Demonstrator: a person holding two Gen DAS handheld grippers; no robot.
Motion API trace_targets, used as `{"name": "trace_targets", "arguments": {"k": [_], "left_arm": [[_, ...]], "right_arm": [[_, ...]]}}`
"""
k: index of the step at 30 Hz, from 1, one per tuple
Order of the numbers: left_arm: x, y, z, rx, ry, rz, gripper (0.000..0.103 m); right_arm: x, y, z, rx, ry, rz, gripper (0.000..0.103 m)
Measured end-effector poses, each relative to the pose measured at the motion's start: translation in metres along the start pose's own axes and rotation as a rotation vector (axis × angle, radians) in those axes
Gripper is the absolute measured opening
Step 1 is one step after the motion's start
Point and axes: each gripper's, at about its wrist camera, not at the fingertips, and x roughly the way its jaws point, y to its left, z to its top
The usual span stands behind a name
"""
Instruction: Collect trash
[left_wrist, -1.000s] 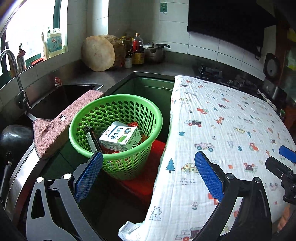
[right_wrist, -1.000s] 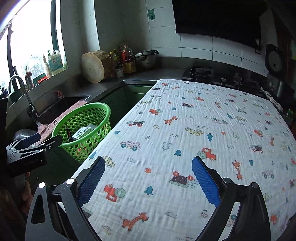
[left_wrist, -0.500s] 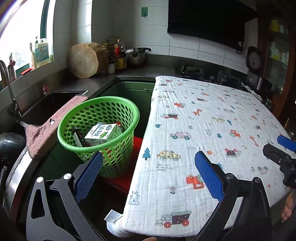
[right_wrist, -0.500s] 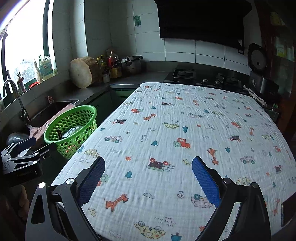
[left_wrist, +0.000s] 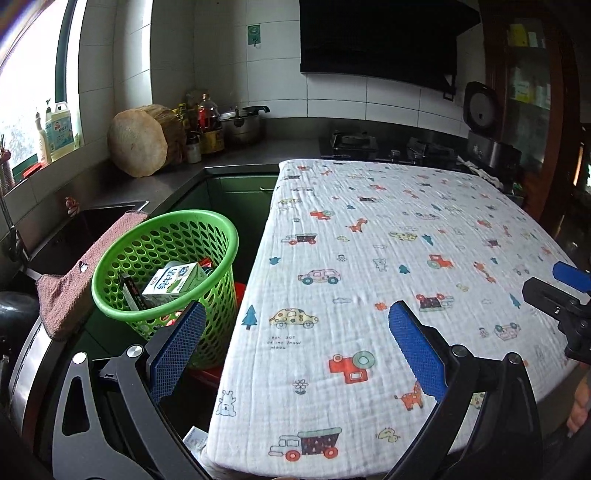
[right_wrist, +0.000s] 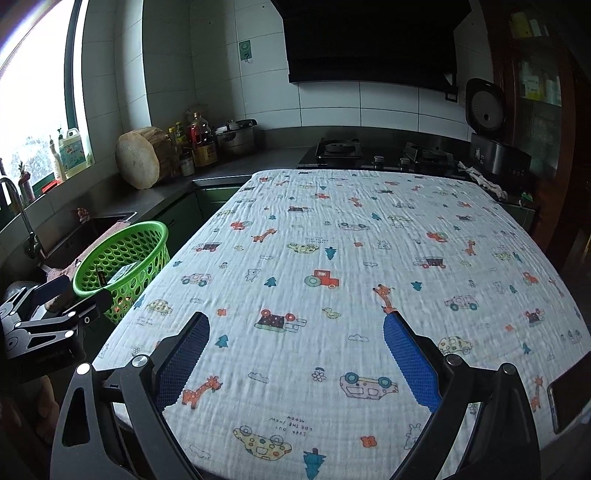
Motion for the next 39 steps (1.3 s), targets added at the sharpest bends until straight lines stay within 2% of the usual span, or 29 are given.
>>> {"name": "trace_targets", "arguments": {"k": [17,39], "left_arm": [[0.0,-0.01,-0.001,0.039,-0.014,0.05,0.098],[-0.002,-0.013,0.0,0.047,-0.019,0.043,0.098]], "right_arm": [[0.002,-0.004,-0.003,-0.001,0.0,-0.016,0.092],[0.003,-0.008,-0.004,0.006,0.006,-0.028,0.092]]}}
